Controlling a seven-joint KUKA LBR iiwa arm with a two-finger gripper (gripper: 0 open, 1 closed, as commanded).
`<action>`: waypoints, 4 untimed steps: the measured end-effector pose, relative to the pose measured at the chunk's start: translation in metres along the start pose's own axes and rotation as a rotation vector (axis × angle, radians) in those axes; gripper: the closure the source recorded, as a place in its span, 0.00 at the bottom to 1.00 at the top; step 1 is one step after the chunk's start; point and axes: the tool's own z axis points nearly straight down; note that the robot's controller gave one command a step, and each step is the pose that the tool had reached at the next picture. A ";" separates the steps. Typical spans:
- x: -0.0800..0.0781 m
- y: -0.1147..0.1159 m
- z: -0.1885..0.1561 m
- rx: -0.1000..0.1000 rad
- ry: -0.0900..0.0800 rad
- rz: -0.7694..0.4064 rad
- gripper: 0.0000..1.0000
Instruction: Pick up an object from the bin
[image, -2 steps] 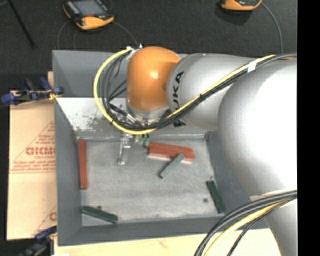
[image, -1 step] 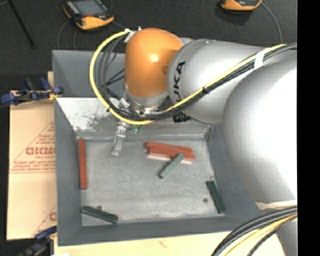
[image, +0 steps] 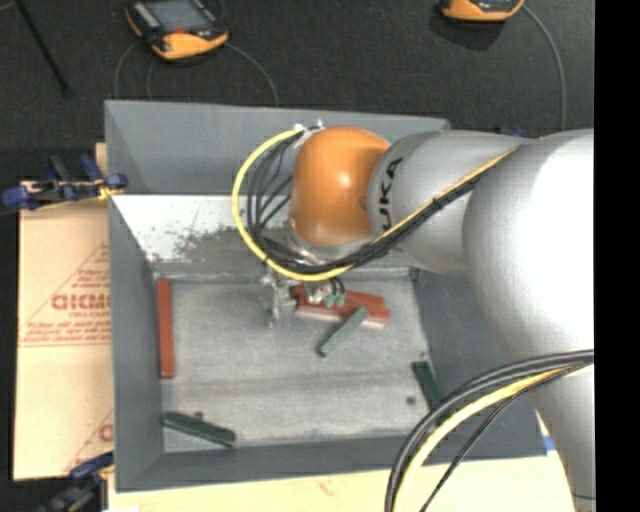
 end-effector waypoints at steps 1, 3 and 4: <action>0.000 0.000 0.000 -0.001 -0.001 0.001 1.00; 0.002 -0.040 0.009 -0.001 -0.003 0.013 0.00; -0.012 -0.017 0.010 -0.001 0.000 0.025 0.00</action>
Offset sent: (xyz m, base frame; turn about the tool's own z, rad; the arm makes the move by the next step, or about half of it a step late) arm -0.0107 -0.0639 -0.0128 -0.0091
